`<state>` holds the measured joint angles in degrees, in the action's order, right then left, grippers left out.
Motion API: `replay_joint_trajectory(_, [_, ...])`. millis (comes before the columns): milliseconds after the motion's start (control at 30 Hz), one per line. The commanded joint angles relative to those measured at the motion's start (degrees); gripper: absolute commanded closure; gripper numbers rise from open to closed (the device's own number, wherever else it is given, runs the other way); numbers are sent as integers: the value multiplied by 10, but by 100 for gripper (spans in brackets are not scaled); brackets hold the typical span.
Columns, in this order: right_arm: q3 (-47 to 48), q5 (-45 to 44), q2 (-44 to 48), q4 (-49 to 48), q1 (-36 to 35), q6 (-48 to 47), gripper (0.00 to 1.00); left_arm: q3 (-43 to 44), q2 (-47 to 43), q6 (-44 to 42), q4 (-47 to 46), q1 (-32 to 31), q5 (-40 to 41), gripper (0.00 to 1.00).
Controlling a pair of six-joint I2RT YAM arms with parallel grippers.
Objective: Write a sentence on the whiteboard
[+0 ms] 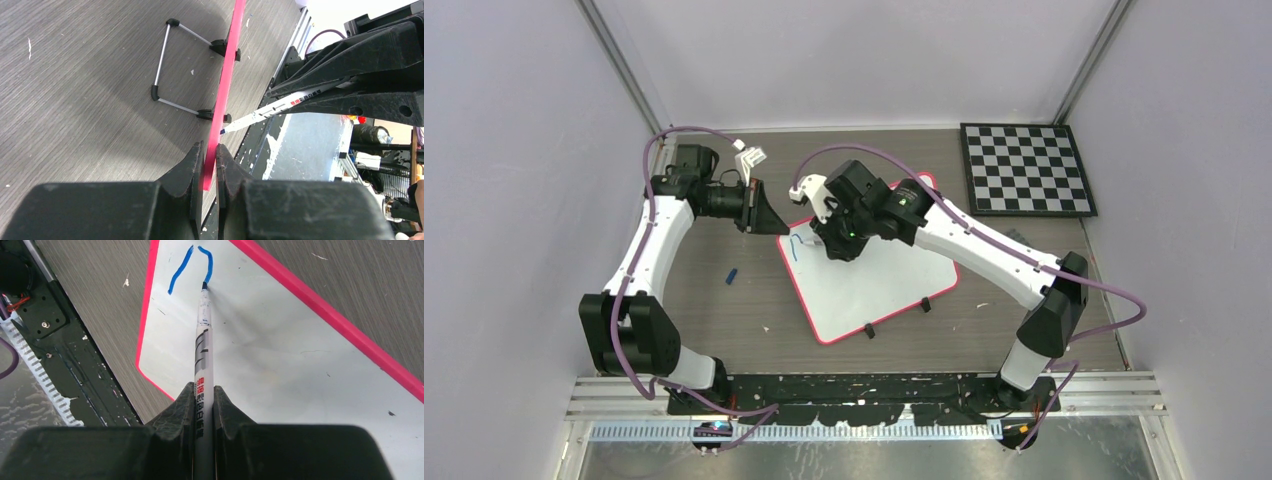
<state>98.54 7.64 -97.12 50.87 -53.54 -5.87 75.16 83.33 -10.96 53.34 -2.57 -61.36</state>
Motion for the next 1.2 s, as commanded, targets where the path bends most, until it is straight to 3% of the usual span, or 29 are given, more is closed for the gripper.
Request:
replay_joint_trajectory(0, [9, 2, 7, -2, -8, 4, 100, 7, -7, 2, 4, -3, -12, 100])
replay_joint_trajectory(600, [37, 1, -31, -3, -16, 2, 100, 7, -9, 1, 5, -2, -8, 100])
replay_joint_trajectory(1167, [-17, -16, 18, 6, -7, -4, 100, 6, -11, 1, 6, -4, -5, 100])
